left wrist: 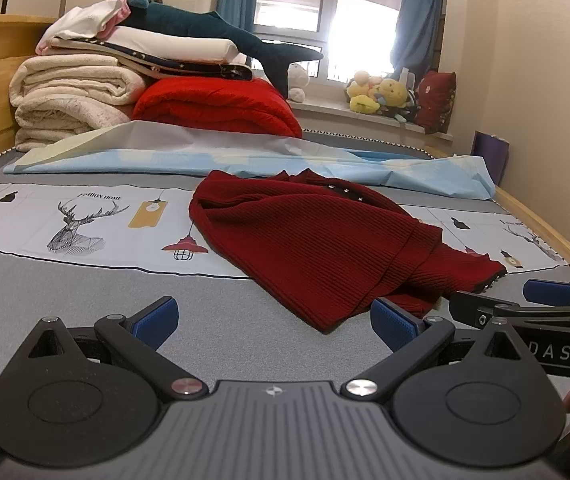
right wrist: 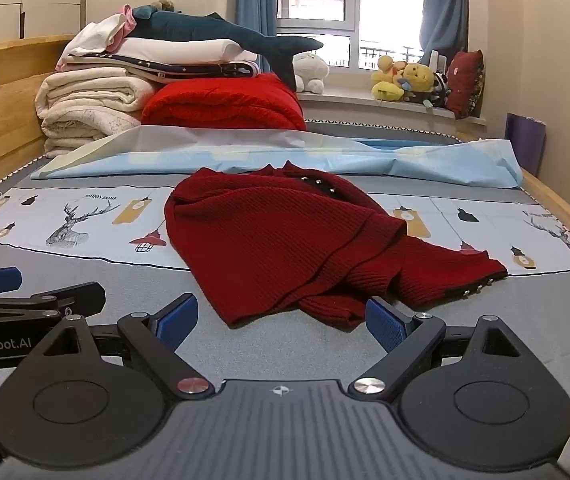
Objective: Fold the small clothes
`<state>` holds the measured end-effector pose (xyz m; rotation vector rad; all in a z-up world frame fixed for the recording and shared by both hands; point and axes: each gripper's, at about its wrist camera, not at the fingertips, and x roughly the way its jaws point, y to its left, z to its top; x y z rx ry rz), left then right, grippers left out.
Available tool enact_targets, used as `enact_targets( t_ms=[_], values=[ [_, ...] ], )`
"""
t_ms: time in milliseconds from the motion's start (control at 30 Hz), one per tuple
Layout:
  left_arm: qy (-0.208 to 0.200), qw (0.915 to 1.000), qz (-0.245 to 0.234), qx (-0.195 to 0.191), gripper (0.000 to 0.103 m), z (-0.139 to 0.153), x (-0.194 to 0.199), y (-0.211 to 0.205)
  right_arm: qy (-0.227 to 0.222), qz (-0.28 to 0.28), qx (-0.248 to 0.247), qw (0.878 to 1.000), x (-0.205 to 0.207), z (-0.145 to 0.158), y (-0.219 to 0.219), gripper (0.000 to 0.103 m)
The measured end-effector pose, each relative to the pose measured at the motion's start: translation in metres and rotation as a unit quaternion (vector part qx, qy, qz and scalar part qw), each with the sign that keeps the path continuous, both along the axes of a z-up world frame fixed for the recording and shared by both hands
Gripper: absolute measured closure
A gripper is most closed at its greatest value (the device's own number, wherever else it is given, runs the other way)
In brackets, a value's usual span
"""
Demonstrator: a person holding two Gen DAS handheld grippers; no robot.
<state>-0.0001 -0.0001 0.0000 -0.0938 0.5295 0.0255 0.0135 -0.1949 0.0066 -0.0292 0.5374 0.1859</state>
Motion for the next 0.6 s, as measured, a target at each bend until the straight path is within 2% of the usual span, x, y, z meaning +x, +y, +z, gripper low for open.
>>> enact_targets(
  t_ms=[600],
  values=[
    [0.000, 1.0000, 0.000, 0.000, 0.001, -0.0002, -0.0002, 0.0004, 0.000, 0.000, -0.001, 1.000, -0.0007, 0.0003, 0.0037, 0.012]
  ],
)
